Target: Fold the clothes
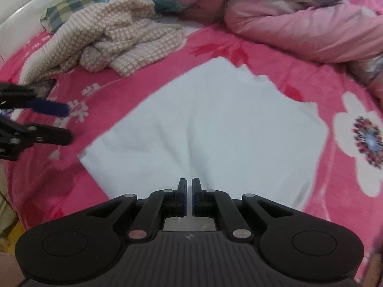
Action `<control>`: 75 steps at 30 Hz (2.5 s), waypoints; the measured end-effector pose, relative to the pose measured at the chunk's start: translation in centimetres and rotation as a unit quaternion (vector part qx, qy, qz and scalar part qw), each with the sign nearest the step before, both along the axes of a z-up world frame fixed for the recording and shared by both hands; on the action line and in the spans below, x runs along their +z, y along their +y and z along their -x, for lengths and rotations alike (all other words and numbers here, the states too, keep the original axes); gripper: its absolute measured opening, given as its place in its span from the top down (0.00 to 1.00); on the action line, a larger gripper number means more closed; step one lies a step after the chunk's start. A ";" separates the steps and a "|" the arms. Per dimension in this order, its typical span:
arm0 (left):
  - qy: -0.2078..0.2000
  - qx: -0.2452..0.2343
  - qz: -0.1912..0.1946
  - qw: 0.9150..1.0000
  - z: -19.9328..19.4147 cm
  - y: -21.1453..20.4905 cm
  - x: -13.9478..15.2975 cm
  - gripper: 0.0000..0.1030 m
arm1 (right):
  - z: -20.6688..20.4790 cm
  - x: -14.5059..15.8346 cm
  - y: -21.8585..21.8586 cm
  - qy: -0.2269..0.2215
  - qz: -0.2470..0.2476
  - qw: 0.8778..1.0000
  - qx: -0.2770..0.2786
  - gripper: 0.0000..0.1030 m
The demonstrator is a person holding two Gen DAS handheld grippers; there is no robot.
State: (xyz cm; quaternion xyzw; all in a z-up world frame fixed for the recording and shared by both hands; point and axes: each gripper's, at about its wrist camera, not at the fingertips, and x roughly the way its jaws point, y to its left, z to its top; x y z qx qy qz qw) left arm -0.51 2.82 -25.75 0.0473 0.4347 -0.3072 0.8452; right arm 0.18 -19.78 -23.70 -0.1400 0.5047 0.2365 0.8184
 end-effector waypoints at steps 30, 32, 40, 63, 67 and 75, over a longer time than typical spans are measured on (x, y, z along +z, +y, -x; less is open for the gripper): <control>-0.039 -0.026 -0.047 0.998 -4.0 -4.1 -1.2 0.56 | -5.6 -1.0 -6.5 -0.037 0.014 0.999 -0.033 0.97; -0.015 -0.016 -0.058 0.998 -5.1 -4.7 -3.4 0.50 | -6.4 -3.6 -7.1 -0.022 0.039 0.998 -0.036 0.97; -0.028 0.007 -0.046 0.999 -5.5 -4.3 -0.8 0.57 | -6.9 -2.5 -8.2 -0.039 0.018 0.998 -0.038 0.97; 0.048 0.068 -0.066 0.994 -15.4 -10.9 -3.2 0.47 | -16.6 -6.4 -10.7 0.019 -0.112 0.981 -0.160 0.98; 0.087 0.084 -0.085 0.989 -16.3 -11.9 -3.1 0.45 | -16.8 -5.6 -10.2 0.045 -0.093 0.980 -0.173 0.96; 0.118 0.113 -0.122 0.979 -17.4 -13.3 -3.3 0.36 | -17.6 -5.4 -9.9 0.064 -0.082 0.977 -0.184 0.95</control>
